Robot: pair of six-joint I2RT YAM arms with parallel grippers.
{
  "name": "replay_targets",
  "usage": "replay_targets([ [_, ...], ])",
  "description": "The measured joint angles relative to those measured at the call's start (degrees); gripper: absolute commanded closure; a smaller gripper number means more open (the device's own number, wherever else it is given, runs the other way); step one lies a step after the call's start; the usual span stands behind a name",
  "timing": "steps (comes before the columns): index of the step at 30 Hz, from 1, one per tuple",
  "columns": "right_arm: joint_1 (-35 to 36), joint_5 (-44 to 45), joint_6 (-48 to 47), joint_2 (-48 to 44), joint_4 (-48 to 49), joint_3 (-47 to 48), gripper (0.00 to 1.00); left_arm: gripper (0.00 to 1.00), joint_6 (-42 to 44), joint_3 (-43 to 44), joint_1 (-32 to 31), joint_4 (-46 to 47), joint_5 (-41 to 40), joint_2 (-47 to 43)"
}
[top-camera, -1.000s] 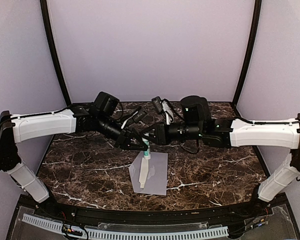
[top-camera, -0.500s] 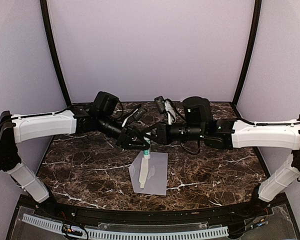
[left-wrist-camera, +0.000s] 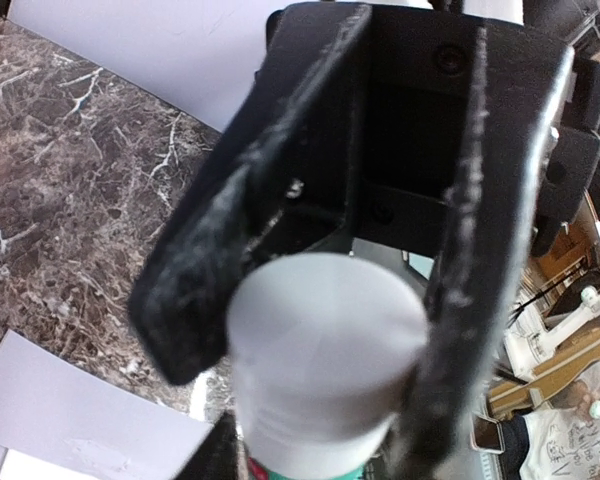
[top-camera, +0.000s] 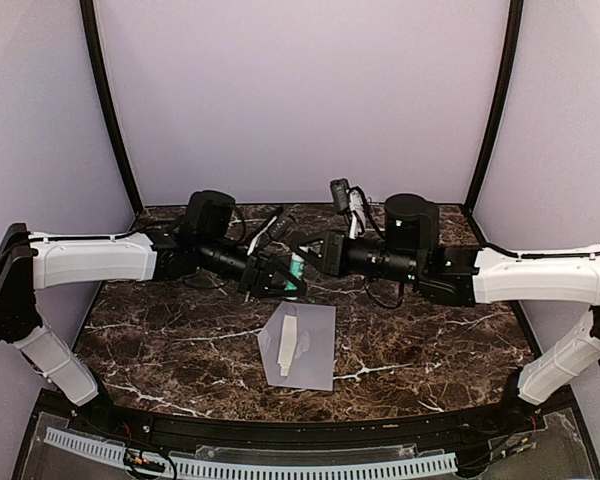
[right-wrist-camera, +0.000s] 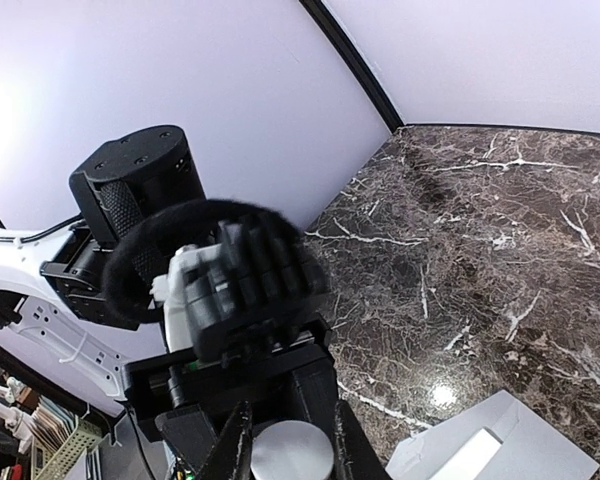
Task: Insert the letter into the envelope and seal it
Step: Open the solid glue cap from the solid glue, then place the solid glue cap at the center of the board.
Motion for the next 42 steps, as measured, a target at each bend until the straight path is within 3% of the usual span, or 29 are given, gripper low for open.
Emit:
replay_targets([
  [3,0.0,0.8,0.8,0.0,0.5,-0.3,1.00,0.91,-1.6,-1.3,-0.2,2.5,0.1,0.0],
  [7,0.0,2.2,2.1,-0.7,1.1,-1.4,1.00,1.00,-2.4,-1.9,-0.5,3.9,-0.5,0.0],
  [25,0.3,5.5,2.0,-6.0,-5.0,-3.5,1.00,1.00,6.2,-0.7,-2.4,-1.8,-5.5,0.0],
  [33,-3.1,16.4,0.3,-11.3,-6.0,-3.2,1.00,1.00,7.7,-2.3,-0.9,-11.7,-8.5,0.0],
  [39,-3.2,22.2,-0.9,-11.1,-7.9,-3.9,1.00,1.00,7.5,-4.6,-0.2,-12.4,-11.1,-3.1],
  [42,-3.7,25.4,-1.2,-10.5,-7.9,-7.5,1.00,1.00,6.4,-5.3,3.6,-12.3,-11.7,-6.3],
])
